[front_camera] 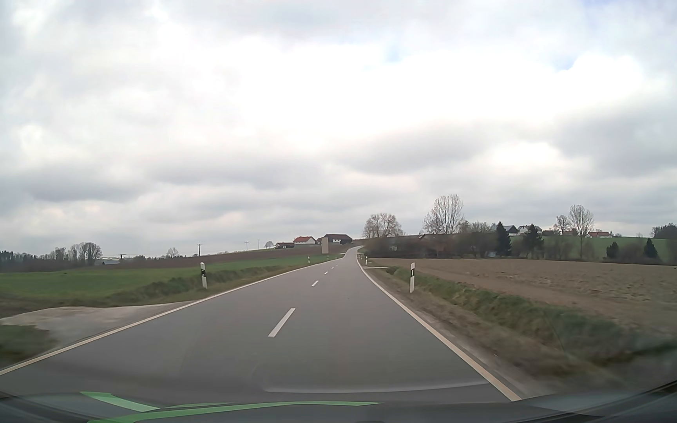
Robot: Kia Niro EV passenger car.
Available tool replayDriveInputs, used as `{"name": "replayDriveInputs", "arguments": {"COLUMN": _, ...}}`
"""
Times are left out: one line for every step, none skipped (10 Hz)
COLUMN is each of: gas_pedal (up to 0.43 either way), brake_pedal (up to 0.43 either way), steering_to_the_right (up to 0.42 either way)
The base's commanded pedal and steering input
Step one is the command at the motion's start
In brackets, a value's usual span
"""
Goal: Follow the waypoints while adhering to traffic rules and regulations
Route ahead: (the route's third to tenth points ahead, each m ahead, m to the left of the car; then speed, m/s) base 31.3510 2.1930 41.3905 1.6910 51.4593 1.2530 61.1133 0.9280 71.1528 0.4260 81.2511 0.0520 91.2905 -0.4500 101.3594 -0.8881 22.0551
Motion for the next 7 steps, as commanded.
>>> {"name": "replayDriveInputs", "arguments": {"gas_pedal": 0.311, "brake_pedal": 0.000, "steering_to_the_right": 0.010}}
{"name": "replayDriveInputs", "arguments": {"gas_pedal": 0.311, "brake_pedal": 0.000, "steering_to_the_right": 0.009}}
{"name": "replayDriveInputs", "arguments": {"gas_pedal": 0.311, "brake_pedal": 0.000, "steering_to_the_right": 0.005}}
{"name": "replayDriveInputs", "arguments": {"gas_pedal": 0.311, "brake_pedal": 0.000, "steering_to_the_right": 0.005}}
{"name": "replayDriveInputs", "arguments": {"gas_pedal": 0.311, "brake_pedal": 0.000, "steering_to_the_right": 0.004}}
{"name": "replayDriveInputs", "arguments": {"gas_pedal": 0.311, "brake_pedal": 0.000, "steering_to_the_right": 0.003}}
{"name": "replayDriveInputs", "arguments": {"gas_pedal": 0.311, "brake_pedal": 0.000, "steering_to_the_right": 0.000}}
